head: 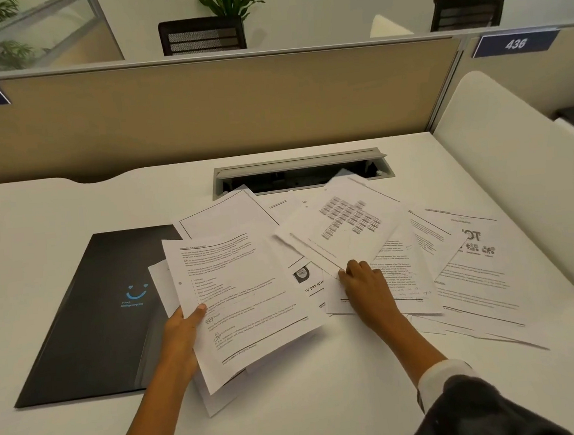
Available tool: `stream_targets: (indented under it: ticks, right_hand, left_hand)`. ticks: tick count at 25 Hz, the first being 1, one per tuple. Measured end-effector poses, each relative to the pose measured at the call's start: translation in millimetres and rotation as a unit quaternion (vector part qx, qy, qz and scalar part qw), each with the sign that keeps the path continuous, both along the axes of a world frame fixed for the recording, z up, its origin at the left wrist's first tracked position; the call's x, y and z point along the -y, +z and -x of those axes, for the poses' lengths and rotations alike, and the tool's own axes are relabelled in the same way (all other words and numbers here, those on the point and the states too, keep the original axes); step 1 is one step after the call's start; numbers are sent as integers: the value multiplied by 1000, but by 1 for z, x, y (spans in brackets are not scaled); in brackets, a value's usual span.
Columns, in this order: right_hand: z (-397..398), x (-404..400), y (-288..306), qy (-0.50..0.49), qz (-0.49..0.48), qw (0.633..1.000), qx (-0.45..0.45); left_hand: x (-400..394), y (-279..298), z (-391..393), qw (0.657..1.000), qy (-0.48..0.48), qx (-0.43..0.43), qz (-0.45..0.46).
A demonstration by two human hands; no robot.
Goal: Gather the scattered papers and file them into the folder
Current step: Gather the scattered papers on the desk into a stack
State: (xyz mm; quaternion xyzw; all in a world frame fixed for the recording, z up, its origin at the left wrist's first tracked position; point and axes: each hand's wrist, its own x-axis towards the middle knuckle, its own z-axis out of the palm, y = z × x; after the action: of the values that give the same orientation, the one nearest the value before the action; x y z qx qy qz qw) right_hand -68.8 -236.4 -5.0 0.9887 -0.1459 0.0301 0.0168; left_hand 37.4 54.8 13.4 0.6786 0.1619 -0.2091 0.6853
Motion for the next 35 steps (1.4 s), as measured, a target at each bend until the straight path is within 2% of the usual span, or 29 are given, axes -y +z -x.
stream_targets:
  ticks: [3, 6, 9, 11, 16, 19, 21, 23, 24, 27, 28, 29, 30, 33, 35]
  right_hand:
    - [19, 11, 2, 0, -22, 999, 30]
    - [40, 31, 2, -105, -87, 985, 101]
    - [49, 49, 5, -267, -207, 929, 149]
    - [45, 58, 11, -330, -266, 891, 161]
    - [22, 61, 20, -370, -312, 872, 77]
    - [13, 64, 16, -414, -369, 830, 67]
    - [11, 63, 14, -420, -390, 815, 83]
    - [11, 59, 12, -411, -419, 794, 160]
    - [12, 57, 14, -408, -458, 761, 211]
    - [15, 43, 26, -382, -638, 600, 295]
    - [16, 35, 29, -363, -676, 570, 293]
    - [16, 25, 31, -344, -700, 558, 283]
    - [16, 14, 33, -325, -713, 560, 269]
    - [18, -22, 30, -277, -709, 611, 217]
    - [20, -40, 23, -263, -706, 631, 186]
  left_hand:
    - [-1, -3, -1, 1000, -6, 2, -6]
    - [-2, -8, -1, 1000, -6, -5, -1]
    - [0, -12, -2, 1000, -3, -12, 0]
    - [2, -15, -2, 1000, -1, -13, 3]
    - [7, -16, -2, 1000, -1, -16, 24]
    - [6, -17, -1, 999, 0, -25, 28]
    - [5, -17, 0, 999, 0, -33, 36]
    - [3, -17, 0, 998, 1, -46, 53]
    - [3, -16, 0, 996, 3, -54, 64]
    - [3, -16, 1, 993, 2, -72, 91]
    - [4, -16, 1, 992, 3, -77, 100]
    - [5, -16, 0, 991, 5, -82, 107]
    - [7, -16, 1, 990, 9, -86, 114]
    - [13, -13, 3, 985, 30, -81, 146]
    - [16, -12, 2, 981, 47, -70, 174]
